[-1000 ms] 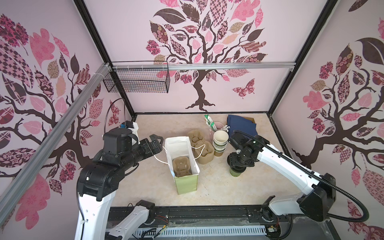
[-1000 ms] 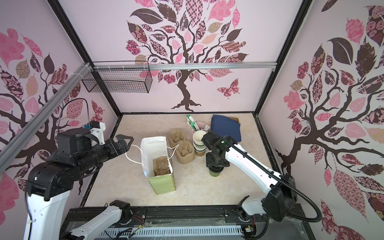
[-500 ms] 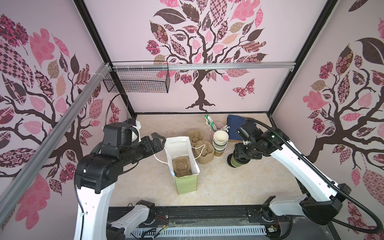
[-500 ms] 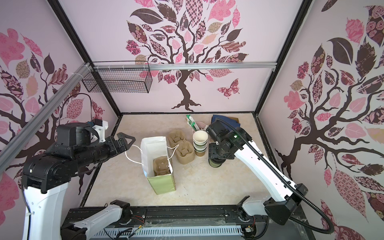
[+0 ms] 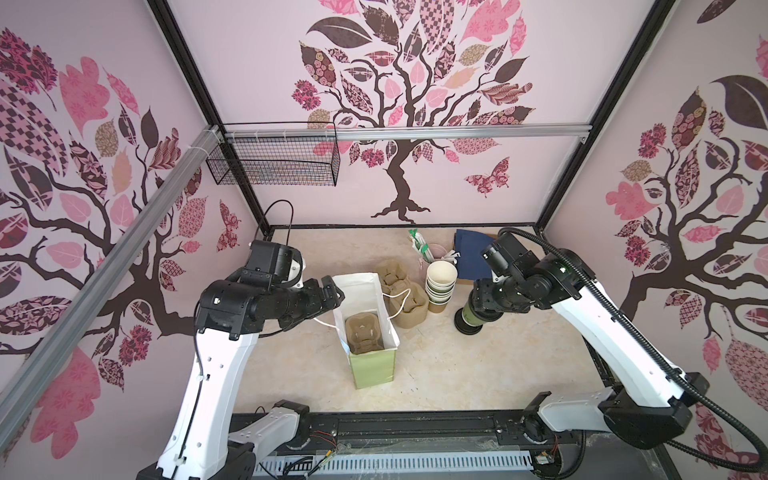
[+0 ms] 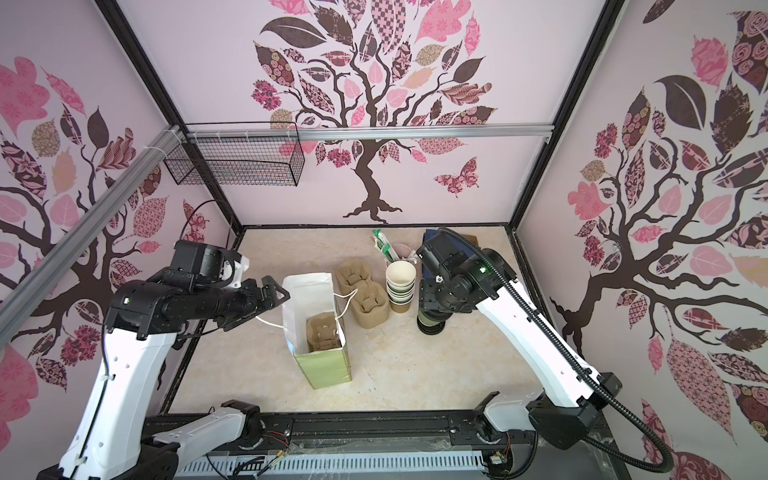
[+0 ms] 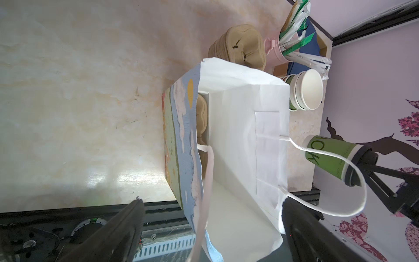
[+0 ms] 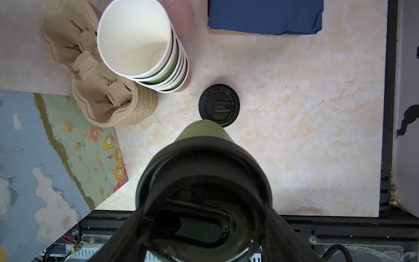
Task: Pack a coffee takeout order
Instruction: Pick up the coffee cup at the middle-right of the table, then place the coffee cup in the cup tray.
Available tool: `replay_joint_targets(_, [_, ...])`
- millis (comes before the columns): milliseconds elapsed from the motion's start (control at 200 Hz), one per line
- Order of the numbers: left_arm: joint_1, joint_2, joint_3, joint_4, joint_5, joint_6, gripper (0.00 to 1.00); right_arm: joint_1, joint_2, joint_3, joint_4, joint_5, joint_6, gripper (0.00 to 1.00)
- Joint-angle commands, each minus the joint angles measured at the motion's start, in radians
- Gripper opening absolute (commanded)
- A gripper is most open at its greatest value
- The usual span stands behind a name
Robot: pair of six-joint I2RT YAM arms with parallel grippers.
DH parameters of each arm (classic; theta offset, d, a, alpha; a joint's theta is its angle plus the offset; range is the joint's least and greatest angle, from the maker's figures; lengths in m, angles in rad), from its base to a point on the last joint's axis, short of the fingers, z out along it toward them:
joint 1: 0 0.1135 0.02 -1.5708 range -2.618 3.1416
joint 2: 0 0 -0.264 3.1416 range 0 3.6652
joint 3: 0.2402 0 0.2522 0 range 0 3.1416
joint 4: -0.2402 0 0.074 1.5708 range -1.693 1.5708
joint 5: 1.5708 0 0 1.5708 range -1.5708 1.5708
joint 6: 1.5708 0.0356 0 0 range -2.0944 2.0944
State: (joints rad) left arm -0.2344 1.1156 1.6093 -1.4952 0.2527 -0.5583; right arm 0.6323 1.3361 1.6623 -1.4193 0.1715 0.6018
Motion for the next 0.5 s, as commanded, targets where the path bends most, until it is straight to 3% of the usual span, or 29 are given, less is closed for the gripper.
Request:
replay_joint_targets(0, [0.006,0.003,-0.060,0.072,0.051,0.021,0.94,-0.004,-0.011,-0.005,-0.024,-0.004,0.003,0.72])
replay_joint_targets(370, [0.021,0.017,-0.165,0.110,0.048,0.042,0.60,-0.004,-0.005,0.013,-0.030,-0.003,0.003,0.72])
replay_joint_targets(495, [0.026,0.009,-0.185,0.131,0.056,0.028,0.55,-0.004,-0.008,0.011,-0.033,-0.005,0.013,0.72])
